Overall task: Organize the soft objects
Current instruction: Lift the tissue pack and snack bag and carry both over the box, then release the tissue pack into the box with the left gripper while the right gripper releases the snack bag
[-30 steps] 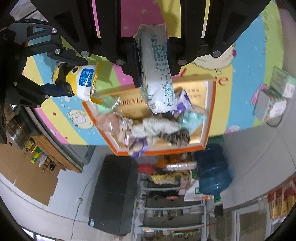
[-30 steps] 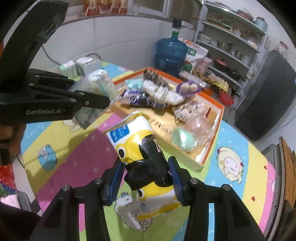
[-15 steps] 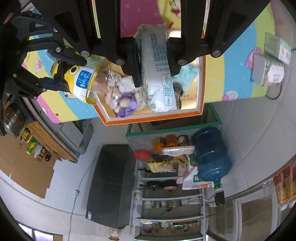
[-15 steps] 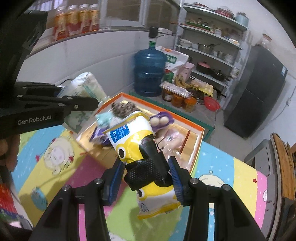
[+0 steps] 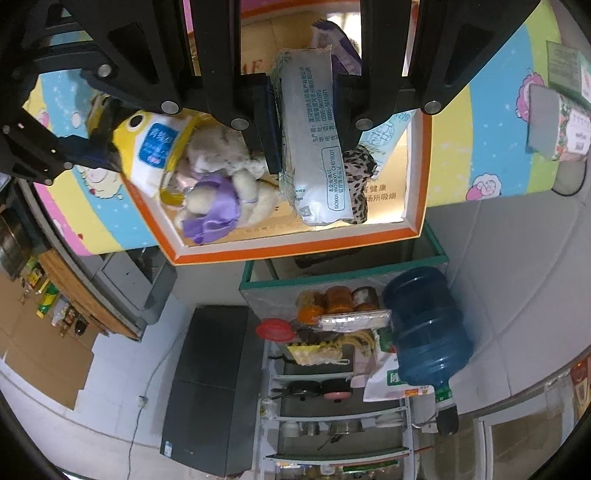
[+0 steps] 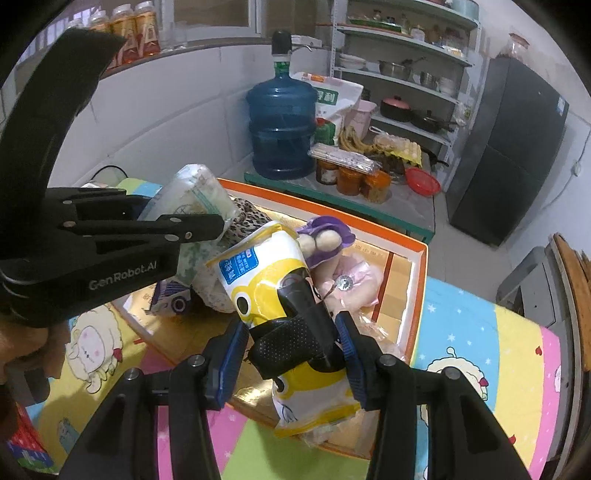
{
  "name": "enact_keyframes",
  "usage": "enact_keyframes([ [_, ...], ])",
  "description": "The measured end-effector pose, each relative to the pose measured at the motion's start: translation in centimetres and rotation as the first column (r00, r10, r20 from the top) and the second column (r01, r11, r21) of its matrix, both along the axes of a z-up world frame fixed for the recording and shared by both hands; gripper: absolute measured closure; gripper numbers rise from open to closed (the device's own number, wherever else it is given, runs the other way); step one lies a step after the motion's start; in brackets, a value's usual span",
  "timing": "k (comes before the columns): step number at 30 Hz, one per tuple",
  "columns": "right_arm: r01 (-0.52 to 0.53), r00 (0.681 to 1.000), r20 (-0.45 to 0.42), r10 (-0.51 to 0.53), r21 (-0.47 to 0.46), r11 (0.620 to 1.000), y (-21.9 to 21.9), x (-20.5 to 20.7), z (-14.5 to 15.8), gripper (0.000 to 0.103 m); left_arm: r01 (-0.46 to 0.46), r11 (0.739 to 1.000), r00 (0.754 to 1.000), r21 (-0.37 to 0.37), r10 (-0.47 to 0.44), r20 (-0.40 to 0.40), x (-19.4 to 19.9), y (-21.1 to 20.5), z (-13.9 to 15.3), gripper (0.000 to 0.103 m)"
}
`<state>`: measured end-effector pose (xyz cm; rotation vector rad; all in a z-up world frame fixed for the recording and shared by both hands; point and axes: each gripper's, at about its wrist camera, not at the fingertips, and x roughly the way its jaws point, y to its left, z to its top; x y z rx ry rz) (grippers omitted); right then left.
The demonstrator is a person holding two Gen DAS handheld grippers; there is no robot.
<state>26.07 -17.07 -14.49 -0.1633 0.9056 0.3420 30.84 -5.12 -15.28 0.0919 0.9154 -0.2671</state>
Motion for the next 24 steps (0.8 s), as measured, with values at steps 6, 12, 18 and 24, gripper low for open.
enact_keyframes([
  [6, 0.028, 0.999, -0.015, -0.029, -0.003, 1.000, -0.2, 0.4, -0.9, 0.054, 0.008, 1.000, 1.000, 0.016, -0.008, 0.011, 0.3, -0.2, -1.5, 0.081],
  [12, 0.047, 0.999, -0.023, -0.047, -0.006, 0.999, 0.0, 0.6, -1.6, 0.054, 0.010, 1.000, 1.000, 0.024, -0.010, 0.016, 0.4, -0.3, -2.4, 0.081],
  [18, 0.051, 0.999, -0.017, -0.051, -0.018, 0.999, 0.3, 0.7, -1.8, 0.054, 0.007, 0.999, 1.000, 0.031, -0.008, 0.018, 0.4, -0.1, -2.8, 0.079],
  [24, 0.050, 0.999, -0.010, -0.051, -0.033, 0.998, 0.7, 0.6, -1.9, 0.053, 0.001, 0.999, 1.000, 0.037, -0.002, 0.017, 0.2, 0.2, -3.3, 0.079],
])
